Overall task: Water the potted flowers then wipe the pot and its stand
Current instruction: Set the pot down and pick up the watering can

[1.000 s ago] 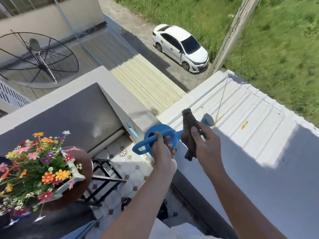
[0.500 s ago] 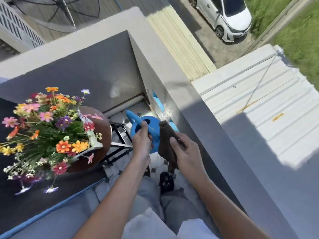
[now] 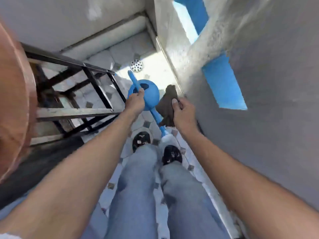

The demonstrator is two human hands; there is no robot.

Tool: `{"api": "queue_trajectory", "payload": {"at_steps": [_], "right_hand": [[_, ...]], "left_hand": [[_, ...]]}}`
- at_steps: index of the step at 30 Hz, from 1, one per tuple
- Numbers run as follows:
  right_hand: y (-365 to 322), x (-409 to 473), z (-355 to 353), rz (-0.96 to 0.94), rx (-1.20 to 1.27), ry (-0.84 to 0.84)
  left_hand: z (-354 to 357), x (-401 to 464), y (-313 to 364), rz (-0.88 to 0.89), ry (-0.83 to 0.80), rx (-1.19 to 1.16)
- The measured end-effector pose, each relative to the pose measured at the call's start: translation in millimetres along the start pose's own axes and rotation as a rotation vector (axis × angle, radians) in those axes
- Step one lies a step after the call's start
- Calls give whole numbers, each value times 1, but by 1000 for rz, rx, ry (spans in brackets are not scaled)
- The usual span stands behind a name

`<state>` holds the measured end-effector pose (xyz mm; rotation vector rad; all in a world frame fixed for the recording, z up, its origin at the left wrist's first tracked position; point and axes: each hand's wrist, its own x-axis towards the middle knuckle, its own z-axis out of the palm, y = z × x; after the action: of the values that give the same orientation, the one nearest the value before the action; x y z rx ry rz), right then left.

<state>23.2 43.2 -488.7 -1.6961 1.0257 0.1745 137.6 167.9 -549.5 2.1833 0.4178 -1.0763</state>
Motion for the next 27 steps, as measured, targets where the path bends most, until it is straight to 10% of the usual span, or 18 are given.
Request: {"api": "queue_trajectory", "payload": {"at_steps": [22,27], "right_hand": [[77,111,43,331,307,-309],[83,111,53,344,272,-295]], "left_hand": [[69,106,-55,-149,-149,-220],[55,44,-63,139,-285,-251]]}}
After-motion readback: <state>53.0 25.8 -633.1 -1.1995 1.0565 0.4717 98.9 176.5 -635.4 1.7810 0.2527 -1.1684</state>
